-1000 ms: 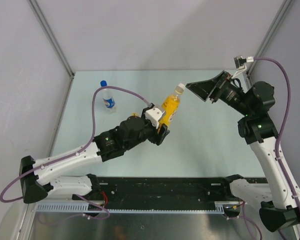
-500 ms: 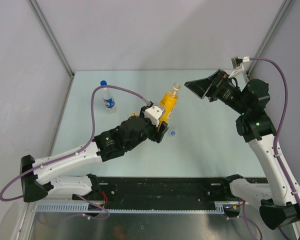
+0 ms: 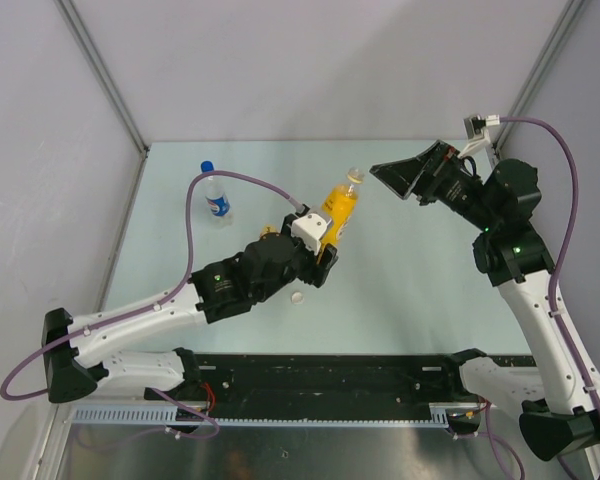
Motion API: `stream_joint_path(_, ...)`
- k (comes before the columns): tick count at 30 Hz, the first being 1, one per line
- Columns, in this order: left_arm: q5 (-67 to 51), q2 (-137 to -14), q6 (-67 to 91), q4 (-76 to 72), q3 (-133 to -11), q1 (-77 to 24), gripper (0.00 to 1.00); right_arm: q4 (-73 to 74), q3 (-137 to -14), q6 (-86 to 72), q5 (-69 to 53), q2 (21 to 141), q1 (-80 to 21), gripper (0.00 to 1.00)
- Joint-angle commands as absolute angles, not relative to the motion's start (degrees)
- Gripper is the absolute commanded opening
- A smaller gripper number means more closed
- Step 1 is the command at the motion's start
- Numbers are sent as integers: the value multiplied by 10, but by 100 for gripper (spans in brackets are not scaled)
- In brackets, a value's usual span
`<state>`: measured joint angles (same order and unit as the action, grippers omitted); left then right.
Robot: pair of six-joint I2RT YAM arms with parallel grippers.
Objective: Unscrew the bottle caps
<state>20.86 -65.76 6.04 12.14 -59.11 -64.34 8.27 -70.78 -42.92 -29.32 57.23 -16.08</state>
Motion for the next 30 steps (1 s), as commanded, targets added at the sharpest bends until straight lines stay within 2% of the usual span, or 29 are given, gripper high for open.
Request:
stream_joint_path(1,220,-647,72,106,-596,-647,0,88,-735,-413,-289,557,-163,99)
stream_joint_path(21,114,-669,67,106,-575,-647,0,220,-734,-325,-286,498,-164,99)
stream_joint_path(30,93,-647,67,114,-573,-640,0,223,-733,-330,-299,484,-163,99)
